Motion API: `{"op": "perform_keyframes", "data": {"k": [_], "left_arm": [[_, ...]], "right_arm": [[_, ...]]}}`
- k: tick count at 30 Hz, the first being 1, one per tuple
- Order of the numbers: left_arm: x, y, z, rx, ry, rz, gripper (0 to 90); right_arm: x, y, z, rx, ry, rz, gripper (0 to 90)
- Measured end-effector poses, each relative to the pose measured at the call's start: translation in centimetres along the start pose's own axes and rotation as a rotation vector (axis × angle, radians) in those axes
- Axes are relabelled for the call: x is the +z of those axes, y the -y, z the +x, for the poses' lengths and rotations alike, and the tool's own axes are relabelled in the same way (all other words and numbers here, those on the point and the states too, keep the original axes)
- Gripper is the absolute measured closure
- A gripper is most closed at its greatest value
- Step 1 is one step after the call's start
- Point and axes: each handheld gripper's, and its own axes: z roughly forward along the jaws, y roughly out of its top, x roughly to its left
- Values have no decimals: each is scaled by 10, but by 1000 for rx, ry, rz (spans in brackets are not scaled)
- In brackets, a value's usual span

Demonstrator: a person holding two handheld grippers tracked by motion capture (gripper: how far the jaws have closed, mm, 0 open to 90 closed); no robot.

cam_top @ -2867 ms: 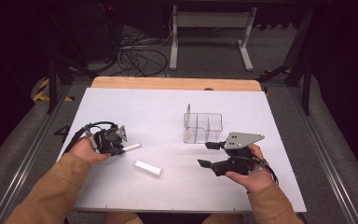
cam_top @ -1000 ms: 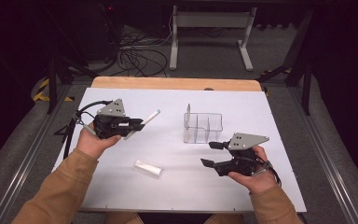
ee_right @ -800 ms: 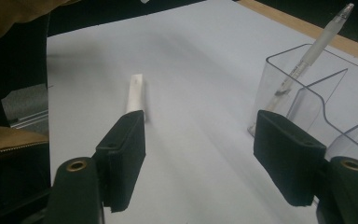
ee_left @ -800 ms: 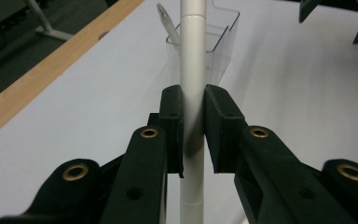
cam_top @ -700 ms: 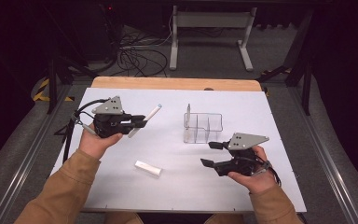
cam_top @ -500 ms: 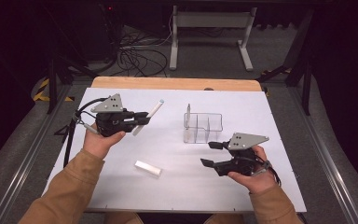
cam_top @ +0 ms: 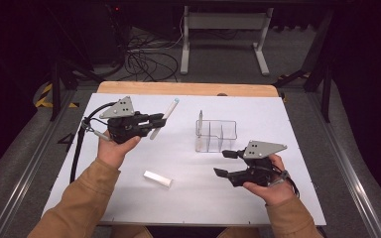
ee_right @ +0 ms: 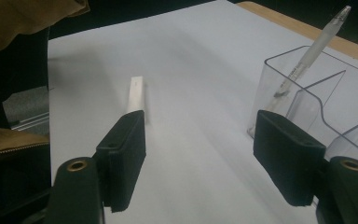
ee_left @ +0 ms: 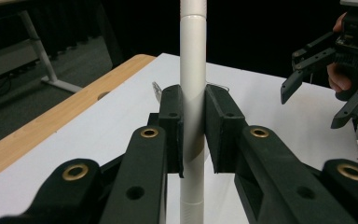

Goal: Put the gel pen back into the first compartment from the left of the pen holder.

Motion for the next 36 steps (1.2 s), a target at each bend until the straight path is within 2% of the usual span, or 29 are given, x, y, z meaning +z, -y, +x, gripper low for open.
{"op": "perform_keyframes", "data": {"k": [3,11,15,26,31,36], "left_arm": [[1,-1,-2,13,-14,-2,779],[3,-2,-4,12,-14,-16,779],[8,-4,-9,61,-44,36,779],[25,-14,-17,57,-5,9,778],[38,-21,-20,58,18,-14,779],[52,-23,-21,38,38,-23,779]], "right_arm": [[1,0,0,-1,0,3,352],[0,0,0,-1,0,3,352],[1,0,0,-2,1,5,352],[1,1,1,-4,-2,9,352],[0,1,1,-3,-2,9,352],[-1,1,1,-3,0,5,352]]}}
